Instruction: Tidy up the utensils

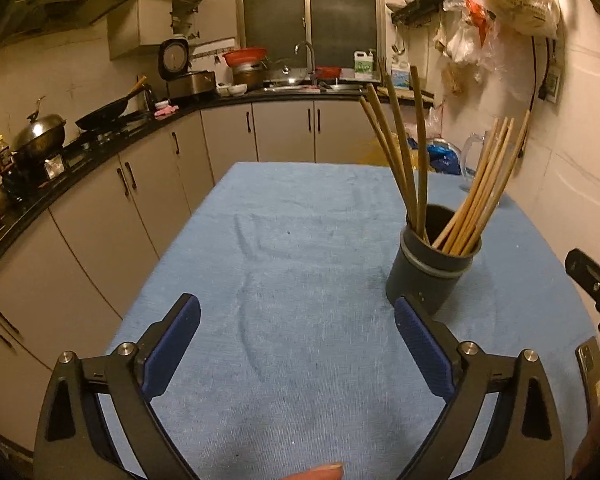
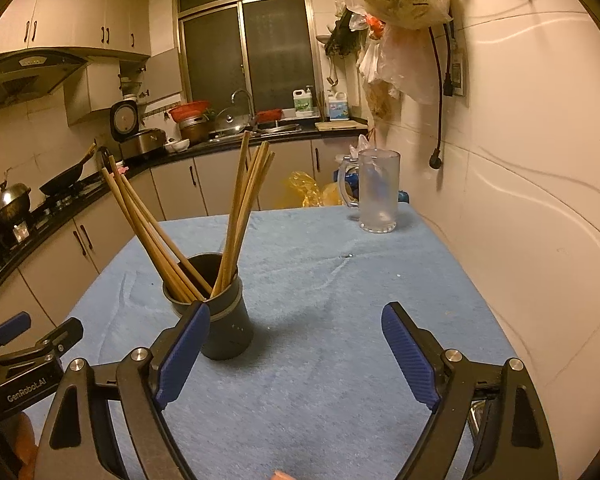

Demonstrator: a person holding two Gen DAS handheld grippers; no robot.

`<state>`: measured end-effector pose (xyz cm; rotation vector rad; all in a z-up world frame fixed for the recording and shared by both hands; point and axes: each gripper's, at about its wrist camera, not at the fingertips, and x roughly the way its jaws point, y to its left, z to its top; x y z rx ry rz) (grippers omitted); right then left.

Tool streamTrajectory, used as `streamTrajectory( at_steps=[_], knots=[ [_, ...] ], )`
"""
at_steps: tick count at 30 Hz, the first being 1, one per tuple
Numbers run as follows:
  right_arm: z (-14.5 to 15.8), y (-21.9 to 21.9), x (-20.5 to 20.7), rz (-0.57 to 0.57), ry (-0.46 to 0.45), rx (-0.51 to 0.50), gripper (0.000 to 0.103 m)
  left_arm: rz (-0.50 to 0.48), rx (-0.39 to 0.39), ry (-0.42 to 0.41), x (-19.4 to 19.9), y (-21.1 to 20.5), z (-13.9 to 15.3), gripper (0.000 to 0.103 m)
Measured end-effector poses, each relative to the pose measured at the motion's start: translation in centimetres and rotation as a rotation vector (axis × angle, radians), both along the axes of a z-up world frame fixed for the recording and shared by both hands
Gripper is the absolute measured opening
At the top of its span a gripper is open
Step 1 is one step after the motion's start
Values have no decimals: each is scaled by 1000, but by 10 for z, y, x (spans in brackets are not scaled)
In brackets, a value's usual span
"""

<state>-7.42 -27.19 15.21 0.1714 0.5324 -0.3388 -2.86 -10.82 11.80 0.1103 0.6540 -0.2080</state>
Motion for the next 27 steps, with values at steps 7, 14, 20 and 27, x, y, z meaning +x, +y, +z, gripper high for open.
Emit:
streamTrajectory(
  at_steps=[7, 14, 20, 27],
  knots=[
    [0, 0, -2, -4, 3, -3, 91, 24, -45, 18, 2, 10, -1, 97],
    [0, 2, -7, 2, 3, -8, 91, 74, -9, -29, -7, 12, 5, 97],
    [0, 9, -20, 11, -1, 4, 91, 73, 17, -53, -15, 16, 8, 97],
    [-1, 18, -40, 21, -11, 22, 91, 68, 44, -67, -32, 17, 6, 97]
  ],
)
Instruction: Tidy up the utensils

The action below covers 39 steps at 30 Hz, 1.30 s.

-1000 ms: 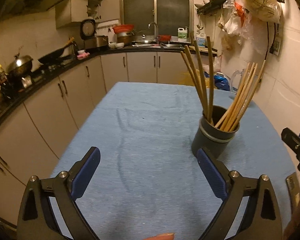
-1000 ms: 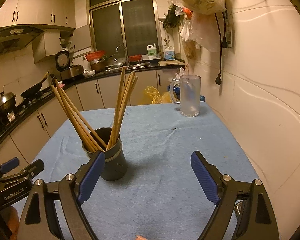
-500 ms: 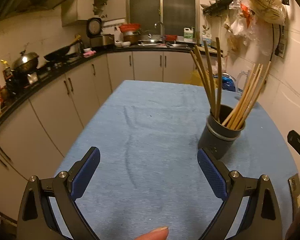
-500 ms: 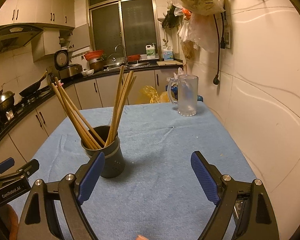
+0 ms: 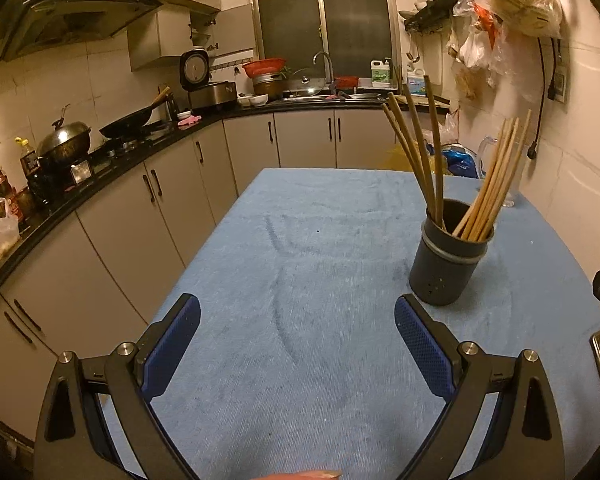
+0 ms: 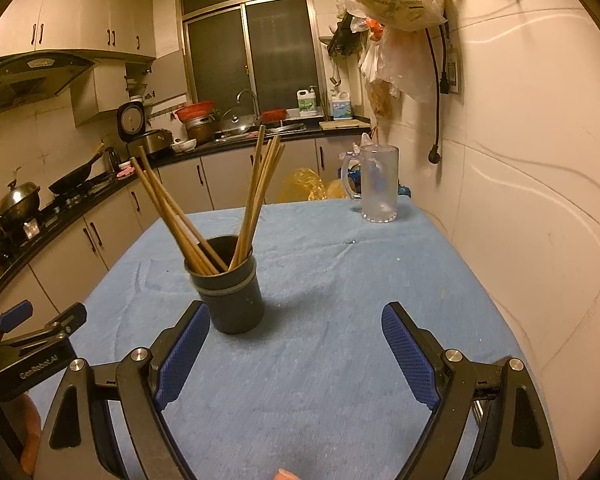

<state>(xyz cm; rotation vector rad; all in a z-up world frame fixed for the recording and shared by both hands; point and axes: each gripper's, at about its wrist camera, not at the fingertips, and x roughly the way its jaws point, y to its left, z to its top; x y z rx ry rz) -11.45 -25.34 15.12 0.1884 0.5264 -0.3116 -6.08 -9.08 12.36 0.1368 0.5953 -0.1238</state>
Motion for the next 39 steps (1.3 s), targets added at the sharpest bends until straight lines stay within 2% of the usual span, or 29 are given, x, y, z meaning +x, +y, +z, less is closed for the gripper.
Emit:
streamTrajectory(
  at_steps=[11, 16, 26, 39],
  knots=[
    [-14, 13, -18, 12, 28, 19, 91, -8, 16, 0, -28, 2, -7, 97],
    [-13, 16, -22, 7, 13, 11, 91, -12, 18, 7, -34, 5, -12, 97],
    [-13, 25, -22, 14, 0, -18, 91, -22, 15, 18, -41, 7, -18, 97],
    [-24, 20, -17, 10, 31, -9, 91, -21, 22, 42, -38, 5, -26, 97]
  ],
)
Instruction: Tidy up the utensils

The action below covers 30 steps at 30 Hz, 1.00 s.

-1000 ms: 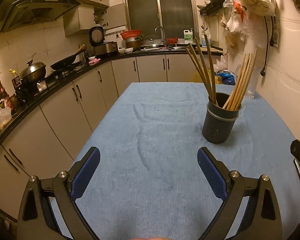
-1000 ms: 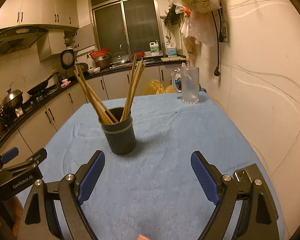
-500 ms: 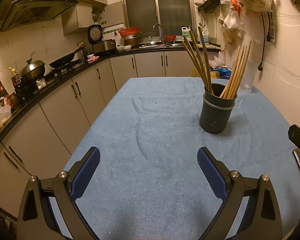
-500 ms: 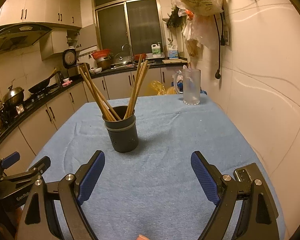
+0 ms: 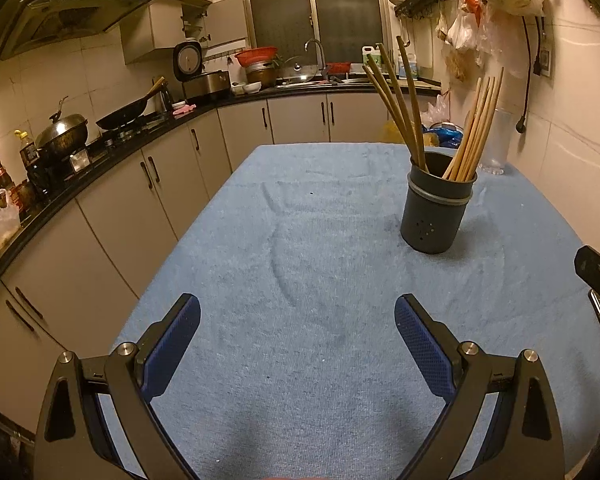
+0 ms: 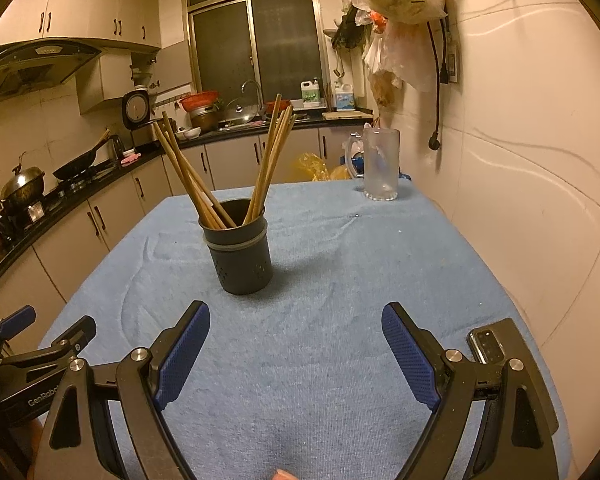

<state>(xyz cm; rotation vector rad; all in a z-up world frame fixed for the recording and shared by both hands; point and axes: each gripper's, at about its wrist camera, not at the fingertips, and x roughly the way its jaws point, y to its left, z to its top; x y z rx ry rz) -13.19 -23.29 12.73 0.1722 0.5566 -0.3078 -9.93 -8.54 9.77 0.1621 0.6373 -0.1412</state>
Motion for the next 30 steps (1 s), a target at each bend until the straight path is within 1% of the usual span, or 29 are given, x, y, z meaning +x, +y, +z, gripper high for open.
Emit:
streamTrajectory(
  at_steps=[12, 30],
  knots=[
    [-6, 1, 2, 7, 22, -4, 91, 4, 1, 21, 6, -2, -7, 97],
    [-13, 3, 10, 9, 49, -10, 91, 4, -12, 47, 13, 8, -17, 97]
  ],
)
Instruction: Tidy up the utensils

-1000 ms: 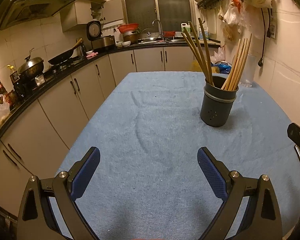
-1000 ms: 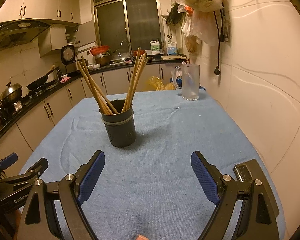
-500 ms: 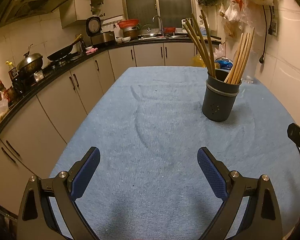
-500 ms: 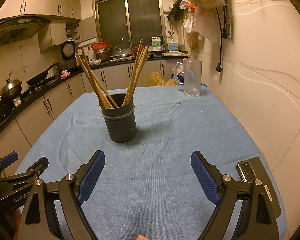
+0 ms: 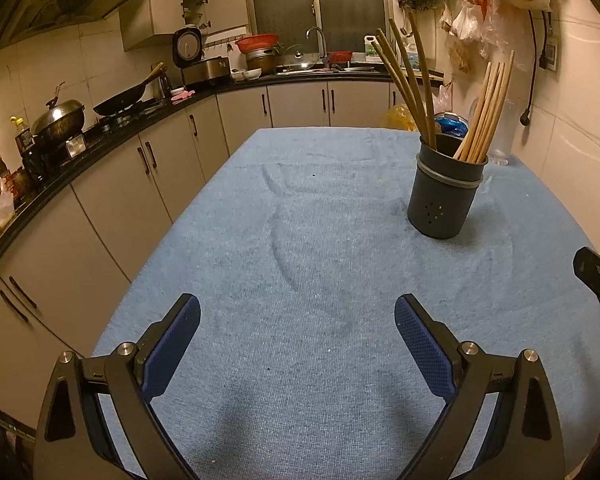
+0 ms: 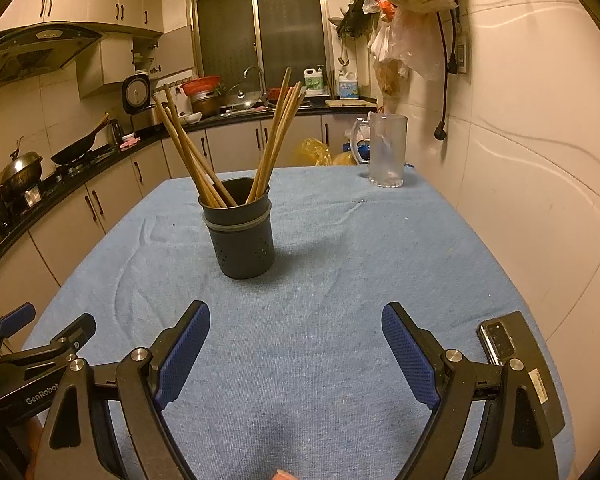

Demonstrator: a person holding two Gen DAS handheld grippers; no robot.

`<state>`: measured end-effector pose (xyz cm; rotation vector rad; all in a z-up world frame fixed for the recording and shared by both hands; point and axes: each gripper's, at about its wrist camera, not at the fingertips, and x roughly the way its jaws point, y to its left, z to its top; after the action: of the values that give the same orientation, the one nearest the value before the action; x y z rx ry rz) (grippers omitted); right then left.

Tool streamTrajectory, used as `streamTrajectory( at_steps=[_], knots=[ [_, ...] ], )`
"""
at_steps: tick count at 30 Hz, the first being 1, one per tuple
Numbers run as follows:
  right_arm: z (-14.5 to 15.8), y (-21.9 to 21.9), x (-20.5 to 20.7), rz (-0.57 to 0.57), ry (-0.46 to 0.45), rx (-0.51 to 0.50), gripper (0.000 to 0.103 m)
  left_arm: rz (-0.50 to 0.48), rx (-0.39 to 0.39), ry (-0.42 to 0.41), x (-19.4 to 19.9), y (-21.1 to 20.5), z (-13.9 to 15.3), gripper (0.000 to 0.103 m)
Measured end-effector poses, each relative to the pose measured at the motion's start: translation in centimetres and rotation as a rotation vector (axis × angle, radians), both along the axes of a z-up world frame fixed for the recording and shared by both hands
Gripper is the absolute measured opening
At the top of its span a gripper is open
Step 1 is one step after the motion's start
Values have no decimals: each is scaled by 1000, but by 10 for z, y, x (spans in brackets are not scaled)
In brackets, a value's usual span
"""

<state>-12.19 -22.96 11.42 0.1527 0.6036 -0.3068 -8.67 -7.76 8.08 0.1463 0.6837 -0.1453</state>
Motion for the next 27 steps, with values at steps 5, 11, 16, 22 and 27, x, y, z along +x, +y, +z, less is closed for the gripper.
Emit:
streamTrajectory(
  at_steps=[5, 11, 16, 22, 27],
  knots=[
    [-4, -1, 2, 2, 11, 4, 91, -2, 2, 8, 1, -1, -3, 97],
    [-6, -1, 3, 3, 16, 5, 91, -2, -1, 11, 2, -1, -4, 97],
    [-7, -2, 3, 1, 16, 6, 91, -5, -4, 13, 3, -1, -6, 97],
    [-7, -2, 3, 0, 15, 6, 91, -9, -12, 7, -1, 2, -6, 97],
    [-7, -1, 1, -2, 11, 3, 91, -12, -19, 1, -4, 3, -4, 97]
  ],
)
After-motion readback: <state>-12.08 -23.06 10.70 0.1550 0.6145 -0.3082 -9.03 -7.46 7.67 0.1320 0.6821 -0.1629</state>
